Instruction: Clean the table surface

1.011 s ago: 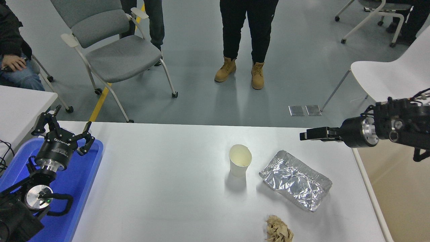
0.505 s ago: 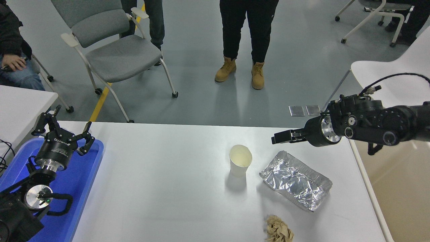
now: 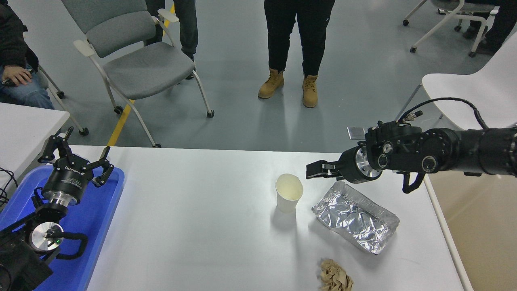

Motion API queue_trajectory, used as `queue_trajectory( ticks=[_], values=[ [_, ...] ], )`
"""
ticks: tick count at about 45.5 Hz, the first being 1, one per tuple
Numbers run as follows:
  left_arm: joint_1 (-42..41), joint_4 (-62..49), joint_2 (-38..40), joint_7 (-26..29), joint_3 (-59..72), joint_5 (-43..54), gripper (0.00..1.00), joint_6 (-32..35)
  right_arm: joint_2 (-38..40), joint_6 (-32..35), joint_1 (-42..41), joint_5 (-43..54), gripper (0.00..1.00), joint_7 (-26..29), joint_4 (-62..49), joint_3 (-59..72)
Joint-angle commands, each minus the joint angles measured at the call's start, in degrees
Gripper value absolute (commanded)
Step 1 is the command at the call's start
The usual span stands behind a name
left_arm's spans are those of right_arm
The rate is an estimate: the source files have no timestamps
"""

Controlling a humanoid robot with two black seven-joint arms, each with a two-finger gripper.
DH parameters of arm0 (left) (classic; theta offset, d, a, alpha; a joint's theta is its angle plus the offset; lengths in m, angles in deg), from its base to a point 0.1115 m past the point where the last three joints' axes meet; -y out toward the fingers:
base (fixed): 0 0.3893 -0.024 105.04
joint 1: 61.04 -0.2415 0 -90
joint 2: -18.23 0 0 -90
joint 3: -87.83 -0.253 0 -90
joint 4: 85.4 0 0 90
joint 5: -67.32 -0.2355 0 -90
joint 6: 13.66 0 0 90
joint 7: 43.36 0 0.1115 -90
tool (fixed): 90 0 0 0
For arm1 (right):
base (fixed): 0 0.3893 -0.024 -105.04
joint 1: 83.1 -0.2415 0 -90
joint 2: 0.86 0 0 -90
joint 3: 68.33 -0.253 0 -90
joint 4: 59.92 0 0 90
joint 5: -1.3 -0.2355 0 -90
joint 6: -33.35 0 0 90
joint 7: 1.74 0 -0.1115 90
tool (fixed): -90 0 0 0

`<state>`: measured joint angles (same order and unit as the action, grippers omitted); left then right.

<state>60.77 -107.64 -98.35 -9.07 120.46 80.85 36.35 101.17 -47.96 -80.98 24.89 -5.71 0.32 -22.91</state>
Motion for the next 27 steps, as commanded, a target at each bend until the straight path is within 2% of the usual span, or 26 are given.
queue_trajectory(
  ticks=[1,15,27],
  values=[
    [0.0,0.0,0.03,-0.01,-0.03,0.0,1.0,0.0,-5.43,-2.45,1.14,-1.01,0.94,1.42,-0.91,-0.06],
    [0.0,0.0,0.03,0.08,-0.03,0.0,1.0,0.0,-8.69,-6.14,3.95,-0.04,0.94,1.33,-5.48,0.29],
    [0.0,0.0,0.03,0.08,0.06,0.0,1.0,0.0,-8.69,-6.93,5.8,0.48,0.86,1.15,-8.03,2.22]
  ],
)
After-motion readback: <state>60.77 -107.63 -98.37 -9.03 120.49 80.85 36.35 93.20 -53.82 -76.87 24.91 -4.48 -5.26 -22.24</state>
